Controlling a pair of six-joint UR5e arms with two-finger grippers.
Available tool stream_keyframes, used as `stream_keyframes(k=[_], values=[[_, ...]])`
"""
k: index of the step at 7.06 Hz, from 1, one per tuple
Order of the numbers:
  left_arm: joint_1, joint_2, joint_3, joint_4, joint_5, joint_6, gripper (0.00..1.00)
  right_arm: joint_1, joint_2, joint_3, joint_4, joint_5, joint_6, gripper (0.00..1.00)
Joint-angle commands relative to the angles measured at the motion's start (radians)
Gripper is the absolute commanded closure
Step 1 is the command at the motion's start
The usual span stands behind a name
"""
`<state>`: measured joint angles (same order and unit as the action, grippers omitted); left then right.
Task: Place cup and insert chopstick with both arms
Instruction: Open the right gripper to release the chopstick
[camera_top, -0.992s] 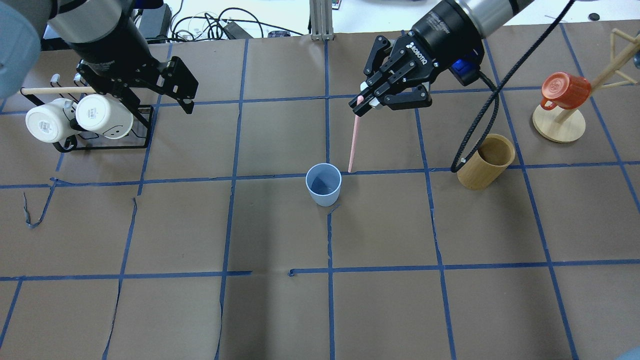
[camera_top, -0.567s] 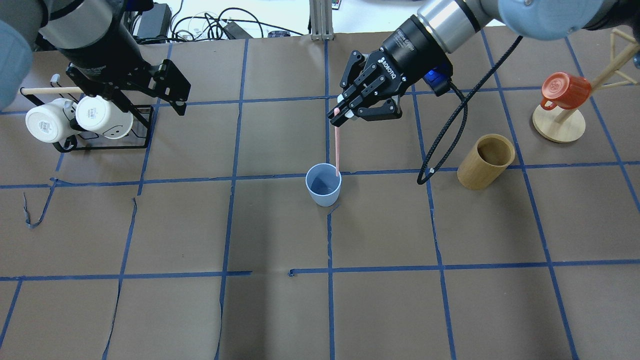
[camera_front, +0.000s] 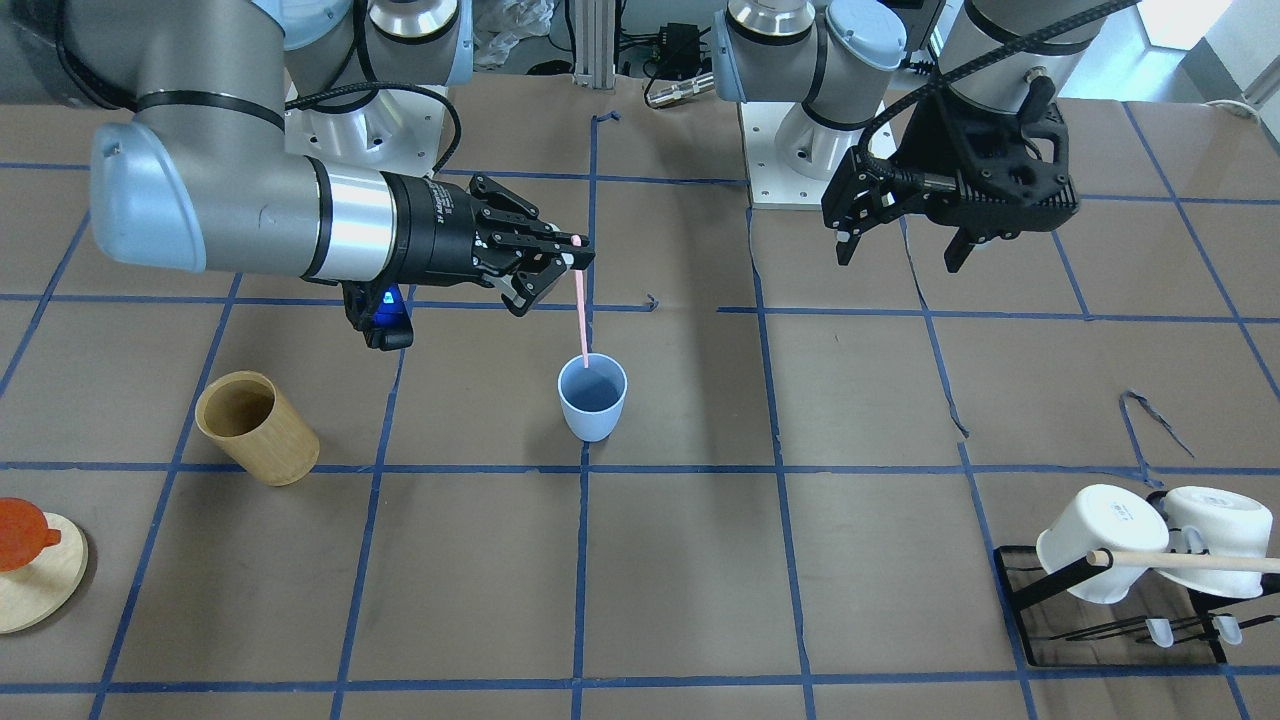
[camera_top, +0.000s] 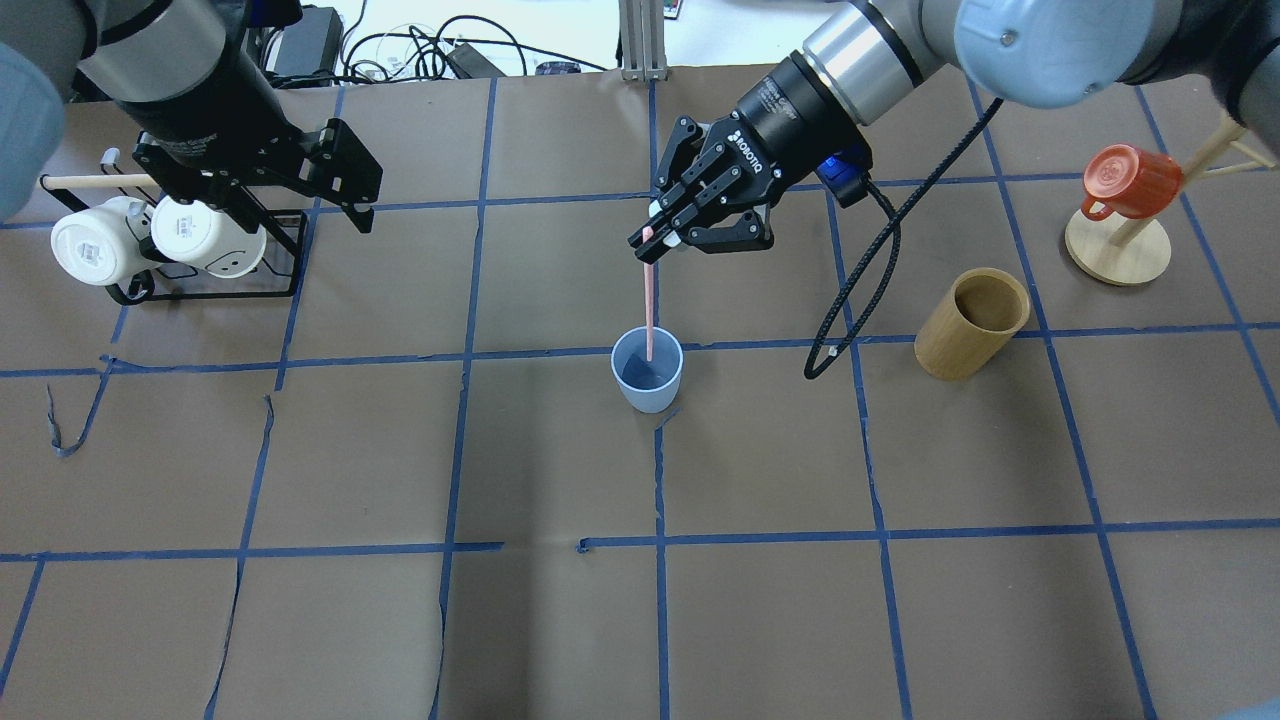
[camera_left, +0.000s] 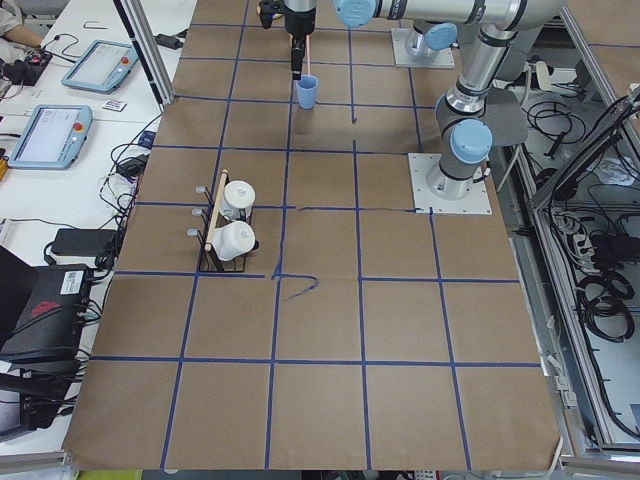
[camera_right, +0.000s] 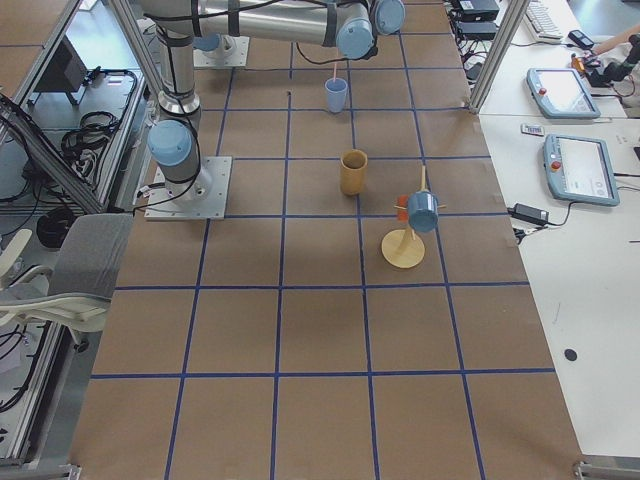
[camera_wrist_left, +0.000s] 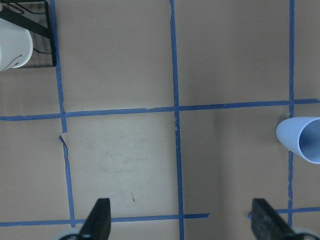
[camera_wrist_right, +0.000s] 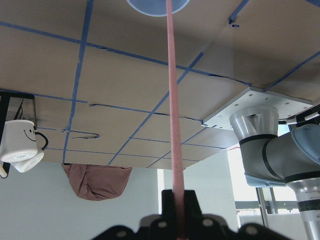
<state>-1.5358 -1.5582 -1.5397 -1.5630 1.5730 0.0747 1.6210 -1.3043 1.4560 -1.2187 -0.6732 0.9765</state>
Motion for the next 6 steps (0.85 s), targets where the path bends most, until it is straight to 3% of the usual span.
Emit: stream_keyframes(k=[1,2,3,5,6], values=[[0.0,0.001,0.0,0.0,-0.001,0.0,0.0,0.002,0.016,0.001,-0.013,0.0,0.001,0.71],[0.003,0.001,0.0,-0.002,-0.005,0.0,0.0,0.002,0.014,0.001,-0.002,-0.002,0.001,0.42],[0.003,0.001,0.0,-0.002,-0.005,0.0,0.0,0.002,0.013,0.003,0.005,-0.002,0.002,0.05],[0.003,0.003,0.0,-0.002,-0.004,0.002,0.0,0.002,-0.003,-0.011,-0.005,-0.02,0.016,0.0],[0.005,0.003,-0.002,-0.002,-0.005,0.002,0.0,-0.003,-0.022,-0.023,-0.037,-0.149,0.01,0.0]])
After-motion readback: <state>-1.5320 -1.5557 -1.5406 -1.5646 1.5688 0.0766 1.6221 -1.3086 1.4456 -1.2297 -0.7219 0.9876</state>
